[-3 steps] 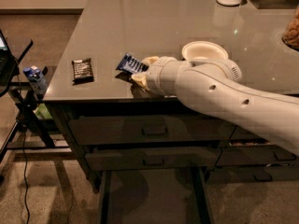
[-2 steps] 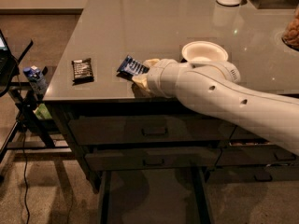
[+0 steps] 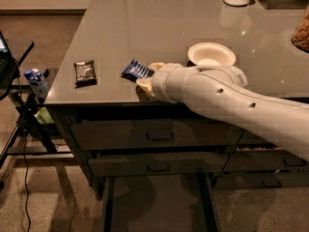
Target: Pick rxbar blueberry from bottom drawer and place on counter
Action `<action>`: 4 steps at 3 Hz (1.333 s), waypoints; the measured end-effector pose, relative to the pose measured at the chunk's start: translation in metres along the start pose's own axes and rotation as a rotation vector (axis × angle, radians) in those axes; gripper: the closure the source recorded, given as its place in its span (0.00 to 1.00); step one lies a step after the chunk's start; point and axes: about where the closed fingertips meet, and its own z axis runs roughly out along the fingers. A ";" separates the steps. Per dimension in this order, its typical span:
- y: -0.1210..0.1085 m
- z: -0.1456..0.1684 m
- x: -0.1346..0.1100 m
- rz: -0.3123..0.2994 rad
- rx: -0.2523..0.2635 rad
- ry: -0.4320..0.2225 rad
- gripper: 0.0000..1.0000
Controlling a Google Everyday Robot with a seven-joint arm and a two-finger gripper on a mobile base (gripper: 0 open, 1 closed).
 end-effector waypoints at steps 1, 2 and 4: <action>0.000 0.000 0.000 0.000 0.000 0.000 0.58; 0.000 0.000 0.000 0.000 0.000 0.000 0.34; 0.000 0.000 0.000 0.000 0.000 0.000 0.00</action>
Offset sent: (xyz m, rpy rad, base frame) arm 0.0000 0.0000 0.0000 0.0000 0.0000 0.0000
